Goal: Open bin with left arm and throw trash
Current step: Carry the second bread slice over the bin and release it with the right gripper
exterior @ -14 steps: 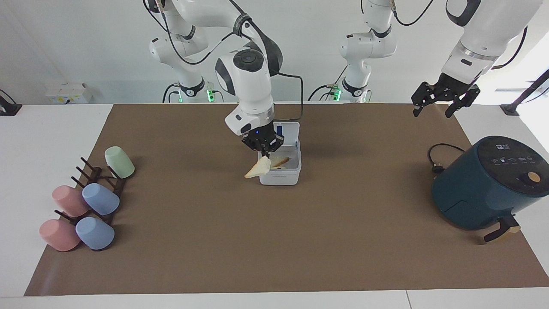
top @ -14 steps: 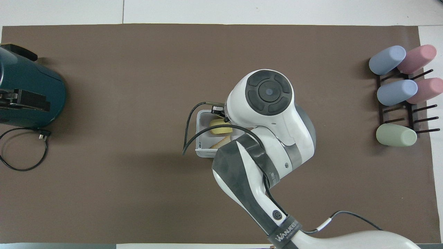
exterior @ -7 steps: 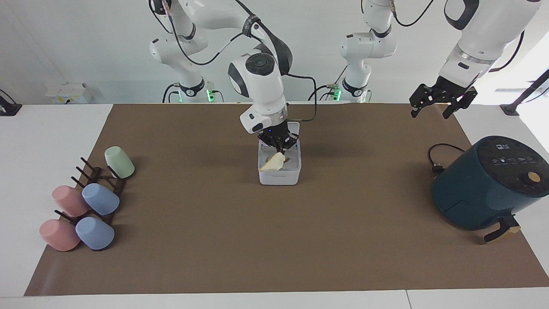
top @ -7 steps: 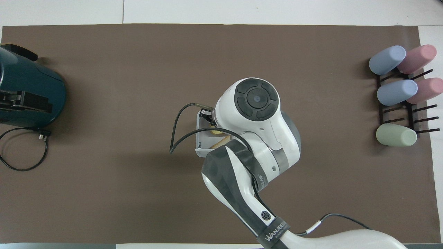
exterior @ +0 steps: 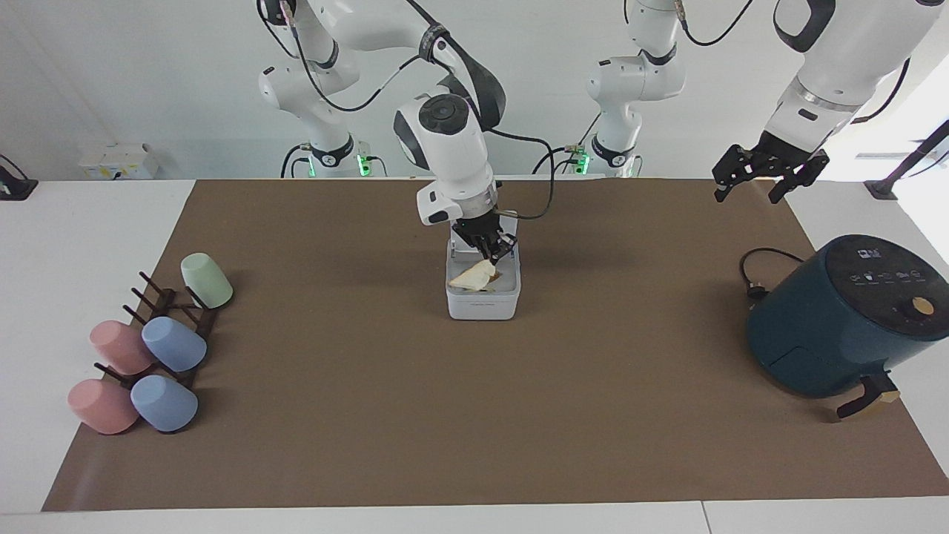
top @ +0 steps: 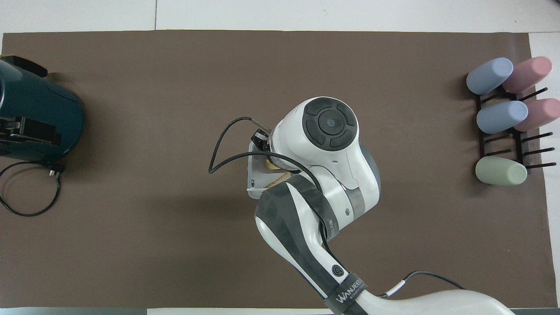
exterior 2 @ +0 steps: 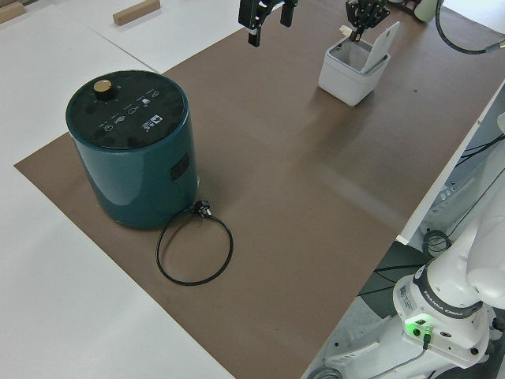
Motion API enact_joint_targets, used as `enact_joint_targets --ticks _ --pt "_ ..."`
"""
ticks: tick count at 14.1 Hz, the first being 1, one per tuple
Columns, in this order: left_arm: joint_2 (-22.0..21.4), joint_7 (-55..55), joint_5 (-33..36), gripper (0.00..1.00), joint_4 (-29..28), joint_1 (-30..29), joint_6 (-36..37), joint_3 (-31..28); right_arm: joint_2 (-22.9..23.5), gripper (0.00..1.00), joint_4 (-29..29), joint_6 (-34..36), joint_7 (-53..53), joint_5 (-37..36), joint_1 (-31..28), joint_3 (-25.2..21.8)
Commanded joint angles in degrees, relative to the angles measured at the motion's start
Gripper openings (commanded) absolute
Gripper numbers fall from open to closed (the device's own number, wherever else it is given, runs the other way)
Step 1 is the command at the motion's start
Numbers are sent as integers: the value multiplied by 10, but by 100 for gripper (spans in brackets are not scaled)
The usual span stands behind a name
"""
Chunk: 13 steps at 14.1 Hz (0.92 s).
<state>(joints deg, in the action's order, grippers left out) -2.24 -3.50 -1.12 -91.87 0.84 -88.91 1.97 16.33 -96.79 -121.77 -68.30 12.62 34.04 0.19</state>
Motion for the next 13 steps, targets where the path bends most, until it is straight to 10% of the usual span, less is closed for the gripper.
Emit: enact_joint_targets --ticks 1,10,12,13 --pt "-14 -8 5 100 -14 -7 7 3 -6 0 -19 -40 -53 36 -5 3" --pt "-14 -8 5 100 -14 -7 6 4 -5 6 -32 -91 -227 112 -5 3" --pt "-14 -8 5 100 -14 -7 6 4 -6 99 -33 -92 -255 115 -4 3" --pt "-14 -8 5 100 -14 -7 6 4 -6 100 -32 -92 -260 115 -4 3"
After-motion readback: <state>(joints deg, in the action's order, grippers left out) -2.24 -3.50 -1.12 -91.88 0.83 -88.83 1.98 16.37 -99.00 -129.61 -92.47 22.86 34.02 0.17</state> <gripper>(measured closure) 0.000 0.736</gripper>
